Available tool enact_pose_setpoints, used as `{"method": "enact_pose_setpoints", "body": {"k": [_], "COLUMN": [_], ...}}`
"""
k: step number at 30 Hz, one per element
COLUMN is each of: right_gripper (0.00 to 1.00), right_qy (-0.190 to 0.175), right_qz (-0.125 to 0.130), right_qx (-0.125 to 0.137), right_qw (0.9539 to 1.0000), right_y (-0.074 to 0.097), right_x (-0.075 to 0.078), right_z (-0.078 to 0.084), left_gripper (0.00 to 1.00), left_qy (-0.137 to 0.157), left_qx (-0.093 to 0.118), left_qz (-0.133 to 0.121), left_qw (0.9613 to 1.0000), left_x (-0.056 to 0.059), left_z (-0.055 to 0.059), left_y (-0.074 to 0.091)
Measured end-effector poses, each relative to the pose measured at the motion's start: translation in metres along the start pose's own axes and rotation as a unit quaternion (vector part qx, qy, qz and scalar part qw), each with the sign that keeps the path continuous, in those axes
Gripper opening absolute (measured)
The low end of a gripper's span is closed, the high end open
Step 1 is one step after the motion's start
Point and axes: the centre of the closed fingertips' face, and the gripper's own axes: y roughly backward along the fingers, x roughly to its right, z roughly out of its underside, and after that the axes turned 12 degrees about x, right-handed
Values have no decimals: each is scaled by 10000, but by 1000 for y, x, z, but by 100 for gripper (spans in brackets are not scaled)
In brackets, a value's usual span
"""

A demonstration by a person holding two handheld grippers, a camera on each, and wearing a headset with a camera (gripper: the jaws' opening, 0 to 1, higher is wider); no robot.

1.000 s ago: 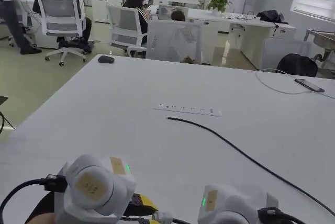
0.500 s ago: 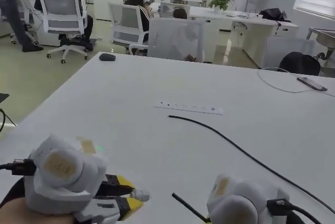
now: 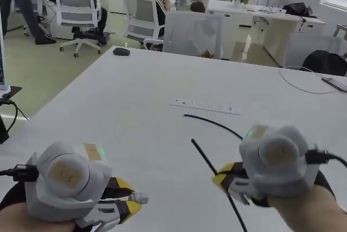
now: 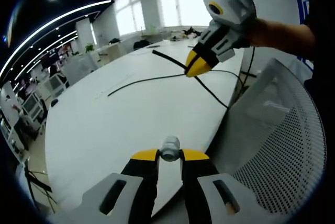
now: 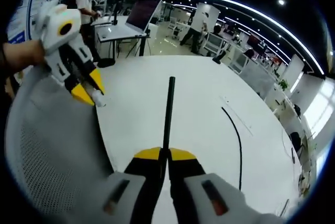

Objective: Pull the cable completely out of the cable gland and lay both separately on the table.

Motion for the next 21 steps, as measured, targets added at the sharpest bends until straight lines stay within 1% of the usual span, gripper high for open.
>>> {"method": "enact_pose_setpoints", "body": {"k": [1, 3, 4, 5, 6, 7, 8, 9, 11, 12, 13, 14, 15, 16, 17, 18, 19, 20, 21], "right_gripper": [3, 3, 3, 3, 3, 3, 3, 3, 3, 3, 3, 3, 4, 4, 4, 4, 4, 4, 4], "right_qy": [26, 21, -53, -240, -309, -419, -449, -514, -639, -786, -913, -957, -958, -1039, -1051, -1099, -1162, -1342, -1465], "right_qz": [-2, -11, -26, -70, -103, -103, -85, -38, 26, 145, 262, 318, 351, 581, 713, 1015, 1165, 1293, 1356], "right_qx": [127, 347, 485, 663, 745, 827, 883, 921, 1001, 1048, 1108, 1147, 1133, 1077, 1055, 954, 788, 649, 584], "right_qw": [9999, 9994, 9988, 9975, 9967, 9956, 9950, 9944, 9929, 9913, 9893, 9883, 9883, 9870, 9863, 9841, 9832, 9803, 9781], "right_y": [-6, -15, -22, -31, -37, -46, -52, -62, -78, -87, -94, -101, -108, -117, -122, -128, -132, -139, -144], "right_x": [10, 23, 32, 40, 46, 58, 66, 79, 98, 113, 125, 135, 145, 164, 177, 197, 209, 223, 231], "right_z": [-14, -33, -46, -59, -66, -75, -81, -86, -92, -95, -96, -97, -96, -93, -90, -83, -73, -60, -50], "left_gripper": [17, 17, 17, 17, 17, 17, 17, 17, 17, 17, 17, 17, 17, 17, 17, 17, 17, 17, 17], "left_qy": [-15, -22, -26, -31, -35, -43, -71, -100, -141, -147, -144, -140, -156, -160, -140, -121, -87, -69, -64], "left_qx": [-10, -41, -47, -46, -47, -54, -78, -99, -161, -179, -203, -215, -233, -251, -289, -310, -321, -329, -341], "left_qz": [-28, -50, -82, -106, -126, -149, -177, -185, -173, -170, -156, -148, -142, -145, -158, -173, -186, -190, -190], "left_qw": [10000, 10000, 10000, 9999, 9999, 9999, 9998, 9997, 9996, 9996, 9996, 9996, 9995, 9995, 9994, 9993, 9993, 9993, 9992], "left_x": [-1, -3, -4, -5, -6, -7, -8, -8, -7, -7, -7, -6, -6, -6, -7, -9, -10, -10, -10], "left_z": [0, 2, 2, 2, 3, 3, 4, 5, 7, 8, 9, 9, 10, 11, 13, 14, 15, 15, 16], "left_y": [0, 0, 0, 0, 1, 1, 2, 2, 1, 1, 0, 0, 0, 0, 1, 1, 0, 0, 0]}}
